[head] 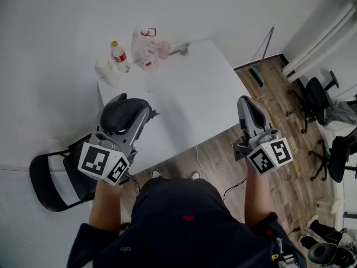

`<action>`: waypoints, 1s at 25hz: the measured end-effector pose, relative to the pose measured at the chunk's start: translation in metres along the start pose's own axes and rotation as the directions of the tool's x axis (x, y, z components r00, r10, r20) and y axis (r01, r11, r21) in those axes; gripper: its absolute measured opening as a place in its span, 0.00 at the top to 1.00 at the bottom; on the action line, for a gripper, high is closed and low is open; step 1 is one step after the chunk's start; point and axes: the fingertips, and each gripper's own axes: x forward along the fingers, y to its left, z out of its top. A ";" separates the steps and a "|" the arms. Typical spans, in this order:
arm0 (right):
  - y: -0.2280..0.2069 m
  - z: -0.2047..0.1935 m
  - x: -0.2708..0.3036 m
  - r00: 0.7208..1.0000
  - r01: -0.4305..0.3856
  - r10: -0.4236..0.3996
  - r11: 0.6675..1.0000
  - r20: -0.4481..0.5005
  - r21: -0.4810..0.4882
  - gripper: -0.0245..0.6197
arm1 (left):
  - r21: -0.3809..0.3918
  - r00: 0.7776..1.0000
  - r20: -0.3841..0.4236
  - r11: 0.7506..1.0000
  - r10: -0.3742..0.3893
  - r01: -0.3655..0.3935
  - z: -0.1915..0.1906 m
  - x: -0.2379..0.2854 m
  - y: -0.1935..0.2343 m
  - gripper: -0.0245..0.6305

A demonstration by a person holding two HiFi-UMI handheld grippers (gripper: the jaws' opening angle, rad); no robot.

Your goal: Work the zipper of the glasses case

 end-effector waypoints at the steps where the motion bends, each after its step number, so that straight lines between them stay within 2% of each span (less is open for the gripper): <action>1: -0.001 -0.001 0.000 1.000 0.006 -0.006 1.000 -0.001 -0.004 0.93 | -0.014 1.000 0.001 1.000 0.005 -0.005 -0.002 -0.001 0.003 0.56; 6: 0.003 -0.006 -0.001 1.000 0.012 -0.012 0.999 -0.010 -0.042 0.93 | -0.017 0.999 0.028 0.999 0.036 -0.035 0.001 -0.006 0.011 0.56; 14: 0.016 -0.007 -0.001 1.000 -0.008 0.006 0.995 -0.023 -0.100 0.93 | -0.017 1.000 0.024 1.000 0.017 -0.017 0.001 -0.006 0.002 0.56; 25: 0.017 -0.002 -0.005 1.000 -0.006 0.005 0.994 -0.011 -0.106 0.93 | -0.028 0.999 0.034 0.999 0.016 -0.015 0.003 -0.008 -0.001 0.56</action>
